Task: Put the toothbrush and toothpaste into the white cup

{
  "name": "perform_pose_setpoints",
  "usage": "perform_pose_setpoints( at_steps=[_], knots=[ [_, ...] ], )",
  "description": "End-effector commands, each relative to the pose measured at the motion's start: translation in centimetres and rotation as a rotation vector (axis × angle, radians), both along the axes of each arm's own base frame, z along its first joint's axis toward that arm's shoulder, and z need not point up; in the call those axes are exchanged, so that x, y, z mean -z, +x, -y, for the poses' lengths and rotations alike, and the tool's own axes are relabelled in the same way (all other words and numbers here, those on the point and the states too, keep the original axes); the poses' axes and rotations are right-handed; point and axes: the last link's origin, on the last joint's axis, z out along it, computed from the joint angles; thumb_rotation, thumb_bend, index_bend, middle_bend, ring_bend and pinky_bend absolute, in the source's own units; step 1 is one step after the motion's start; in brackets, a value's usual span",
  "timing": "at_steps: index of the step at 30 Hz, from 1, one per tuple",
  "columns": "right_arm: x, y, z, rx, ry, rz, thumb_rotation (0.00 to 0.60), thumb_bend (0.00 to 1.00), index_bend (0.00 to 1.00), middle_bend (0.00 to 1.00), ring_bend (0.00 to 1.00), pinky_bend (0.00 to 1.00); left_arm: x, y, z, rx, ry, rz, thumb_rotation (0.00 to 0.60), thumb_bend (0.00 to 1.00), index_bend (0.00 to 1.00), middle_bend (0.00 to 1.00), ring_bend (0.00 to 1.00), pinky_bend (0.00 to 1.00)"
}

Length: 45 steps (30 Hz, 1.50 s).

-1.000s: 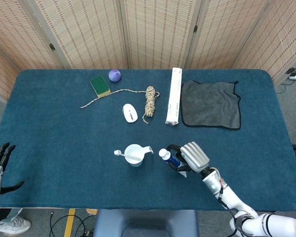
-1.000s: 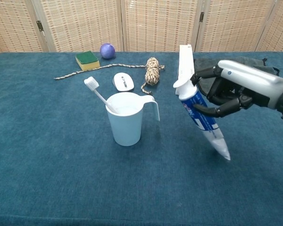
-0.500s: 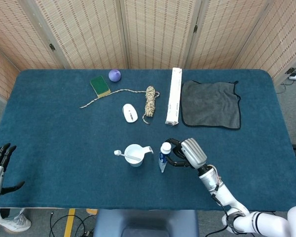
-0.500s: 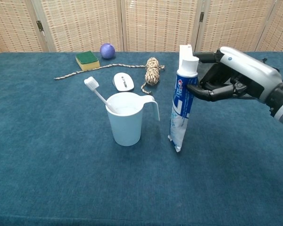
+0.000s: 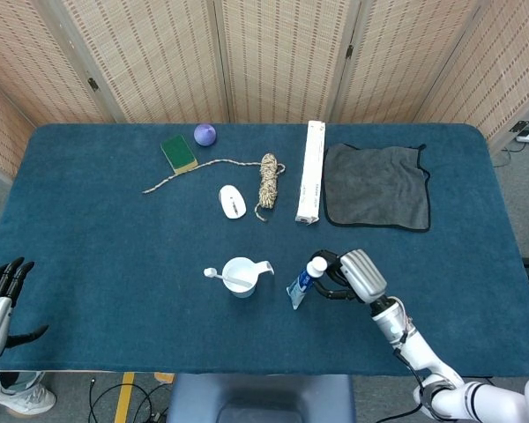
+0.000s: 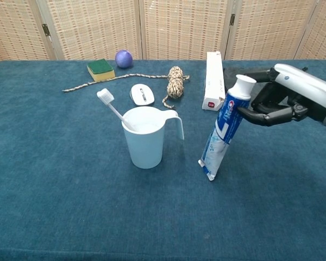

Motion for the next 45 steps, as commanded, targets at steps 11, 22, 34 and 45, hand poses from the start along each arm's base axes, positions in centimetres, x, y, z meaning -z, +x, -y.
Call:
perform_pose_setpoints(
  at_steps=[11,22,34,45],
  knots=[
    [-5.1,-4.4,-1.1,0.062,-0.024,-0.18,0.6,0.26,0.0,0.89,1.0,1.0,0.3,0.2,-0.1,-0.005,-0.006,-0.003,0.6,0.12,0.09,0.07,0.1,0.37],
    [-7.2,-4.3,-1.1,-0.007,0.006,-0.486,0.6,0.26,0.18,0.9,1.0,1.0,0.4,0.7,-0.4,0.008,-0.009,-0.002,0.6,0.12,0.09,0.07,0.11,0.37],
    [-2.5,-1.3,2.0,-0.137,0.118,-0.729,0.6,0.26,0.24,0.91,1.0,1.0,0.1,0.5,-0.1,-0.003,-0.002,-0.006,0.6,0.12,0.09,0.07,0.1,0.37],
    [0.1,-0.5,3.1,-0.217,0.112,-0.852,0.6,0.28,0.35,0.96,1.0,1.0,-0.1,0.1,0.0,-0.021,0.006,0.005,0.6,0.12,0.09,0.06,0.11,0.37]
  ],
)
